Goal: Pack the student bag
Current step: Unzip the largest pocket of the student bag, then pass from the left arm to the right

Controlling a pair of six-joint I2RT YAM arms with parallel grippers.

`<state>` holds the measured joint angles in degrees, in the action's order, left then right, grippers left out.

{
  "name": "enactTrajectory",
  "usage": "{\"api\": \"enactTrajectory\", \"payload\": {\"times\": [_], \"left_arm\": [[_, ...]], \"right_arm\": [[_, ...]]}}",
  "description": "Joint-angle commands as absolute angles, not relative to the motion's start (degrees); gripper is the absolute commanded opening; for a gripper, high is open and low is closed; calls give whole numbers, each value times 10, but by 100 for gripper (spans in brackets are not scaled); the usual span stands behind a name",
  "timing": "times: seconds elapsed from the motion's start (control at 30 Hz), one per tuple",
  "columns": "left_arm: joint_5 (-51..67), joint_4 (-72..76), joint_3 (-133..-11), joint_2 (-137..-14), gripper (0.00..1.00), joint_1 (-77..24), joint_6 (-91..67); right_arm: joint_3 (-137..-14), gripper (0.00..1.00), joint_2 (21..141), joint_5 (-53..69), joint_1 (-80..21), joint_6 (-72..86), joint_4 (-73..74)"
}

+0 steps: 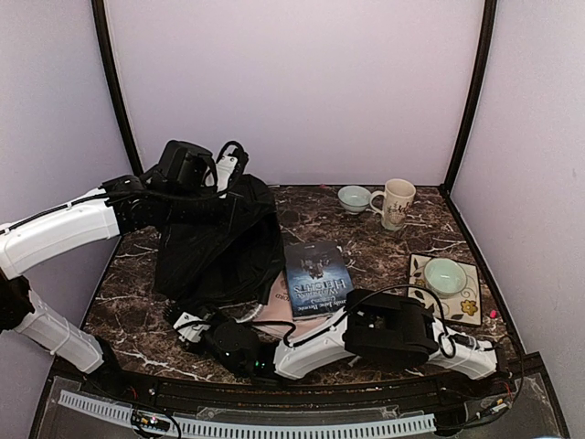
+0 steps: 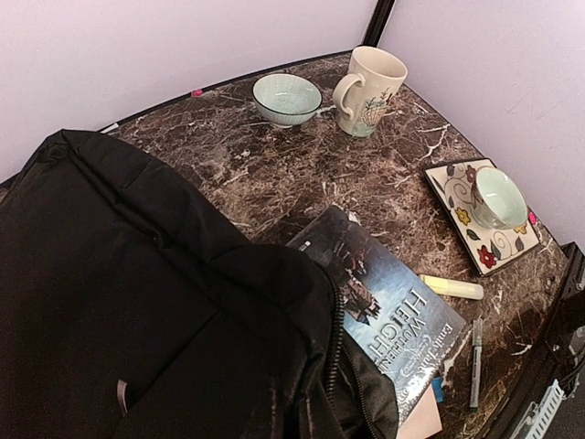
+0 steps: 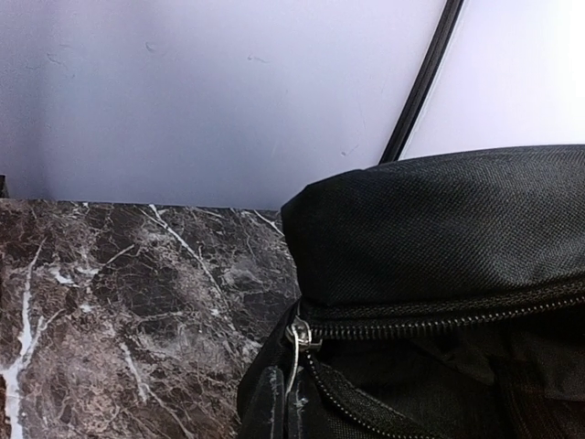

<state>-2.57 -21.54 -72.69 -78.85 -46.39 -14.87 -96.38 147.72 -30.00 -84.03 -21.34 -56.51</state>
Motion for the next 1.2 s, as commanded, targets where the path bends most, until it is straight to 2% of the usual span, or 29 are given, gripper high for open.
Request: {"api": "enactTrajectory", "payload": {"times": [0.0, 0.1, 0.13, 0.33, 0.4, 0.47, 0.67, 0.8, 0.9, 0.97, 1.1, 1.17], "left_arm": [[-19, -168, -753, -773, 0, -467, -173], [-28, -166, -747, -774, 0, -467, -172], [-33, -165, -746, -775, 0, -467, -170], [-52, -167, -743, -781, 0, -467, -161], [-53, -169, -742, -780, 0, -467, -159], [-54, -170, -738, -777, 0, -467, -155], [-53, -165, -718, -761, 0, -467, -148], [-36, -155, -705, -757, 0, -467, -146], [-25, -149, -699, -757, 0, -467, -151], [-24, -148, -700, -756, 0, -467, -154], [-5, -138, -703, -752, 0, -467, -162], [9, -133, -706, -751, 0, -467, -168]], "right_arm": [[-972, 0, 1504, -345, -844, -225, -535], [-953, 0, 1487, -339, -847, -227, -534], [-935, 3, 1474, -323, -851, -234, -536], [-789, 26, 1385, -202, -886, -274, -609], [-749, 38, 1351, -150, -892, -270, -613], [-712, 44, 1317, -132, -895, -266, -613], [-586, 56, 1192, -165, -895, -278, -650], [-540, 58, 1118, -170, -874, -267, -642], [-515, 60, 1077, -133, -827, -195, -637], [-512, 62, 1064, -102, -794, -143, -627], [-520, 75, 1064, -55, -748, -61, -638], [-533, 77, 1073, -52, -739, -36, -641]]}}
